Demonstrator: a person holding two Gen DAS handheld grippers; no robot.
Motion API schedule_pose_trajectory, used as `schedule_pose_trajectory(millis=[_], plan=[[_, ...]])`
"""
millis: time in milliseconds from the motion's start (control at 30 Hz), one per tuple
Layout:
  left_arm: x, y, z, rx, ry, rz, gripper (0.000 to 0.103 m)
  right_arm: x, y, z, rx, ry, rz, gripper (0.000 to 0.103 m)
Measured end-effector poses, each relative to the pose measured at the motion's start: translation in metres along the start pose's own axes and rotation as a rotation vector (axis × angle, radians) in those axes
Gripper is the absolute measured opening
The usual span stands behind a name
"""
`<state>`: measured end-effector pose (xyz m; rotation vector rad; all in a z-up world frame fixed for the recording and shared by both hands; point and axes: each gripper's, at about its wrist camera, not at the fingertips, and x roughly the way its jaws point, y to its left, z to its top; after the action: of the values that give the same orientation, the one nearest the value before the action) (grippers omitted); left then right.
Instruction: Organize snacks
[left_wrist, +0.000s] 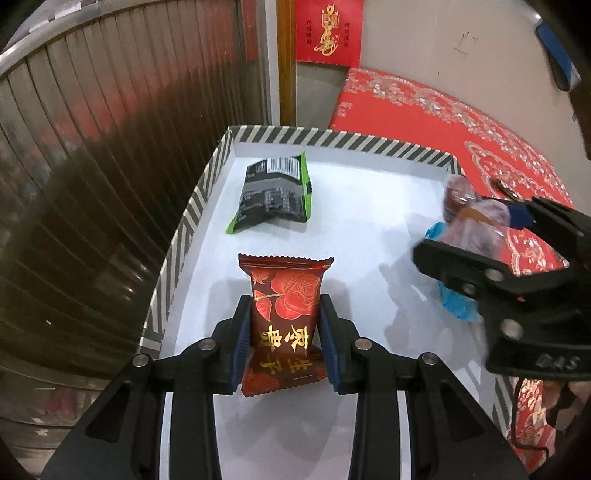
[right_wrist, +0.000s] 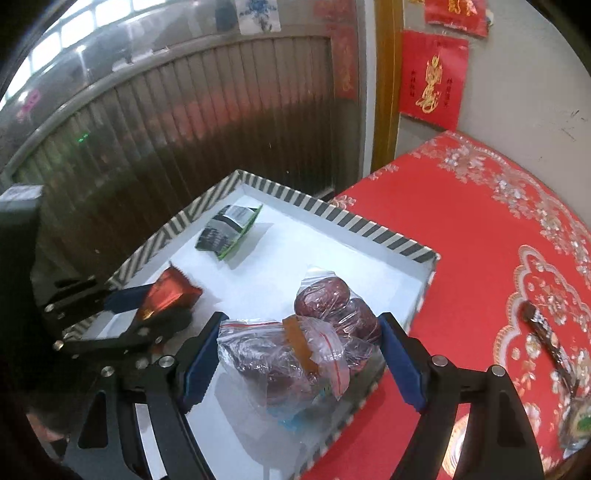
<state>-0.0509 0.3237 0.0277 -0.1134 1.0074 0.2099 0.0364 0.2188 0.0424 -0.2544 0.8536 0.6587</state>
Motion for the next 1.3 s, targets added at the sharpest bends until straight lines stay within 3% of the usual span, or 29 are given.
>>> schedule_pose_trajectory(millis=[167,200,233,300,533,767,1000,1300], plan=[[0.001,0.002,-0.002,-0.005,-0.001,0.002,0.033,0.015,0.003,0.001,-0.004,0.013,0.005,0.082],[0.001,0.003,-0.001,-0.017,0.003,0.002,0.040,0.017,0.003,0.002,-0.002,0.015,0.010,0.083],[0.001,0.005,-0.001,-0.032,0.007,-0.003,0.054,0.019,0.003,0.003,-0.001,0.020,0.015,0.084],[0.001,0.009,-0.001,-0.044,0.001,-0.007,0.074,0.022,0.004,0.004,-0.003,0.024,0.014,0.084],[0.001,0.017,-0.003,-0.074,0.003,0.002,0.075,0.023,0.005,0.007,0.015,0.021,0.040,0.083],[-0.016,0.015,-0.005,-0.079,-0.036,0.009,0.075,-0.017,-0.001,-0.004,0.032,-0.052,0.023,0.084],[-0.032,-0.010,-0.010,-0.047,-0.069,0.002,0.075,-0.062,-0.009,-0.035,0.070,-0.116,-0.008,0.086],[-0.052,-0.065,-0.014,0.006,-0.098,-0.086,0.075,-0.104,-0.034,-0.073,0.125,-0.151,-0.100,0.086]])
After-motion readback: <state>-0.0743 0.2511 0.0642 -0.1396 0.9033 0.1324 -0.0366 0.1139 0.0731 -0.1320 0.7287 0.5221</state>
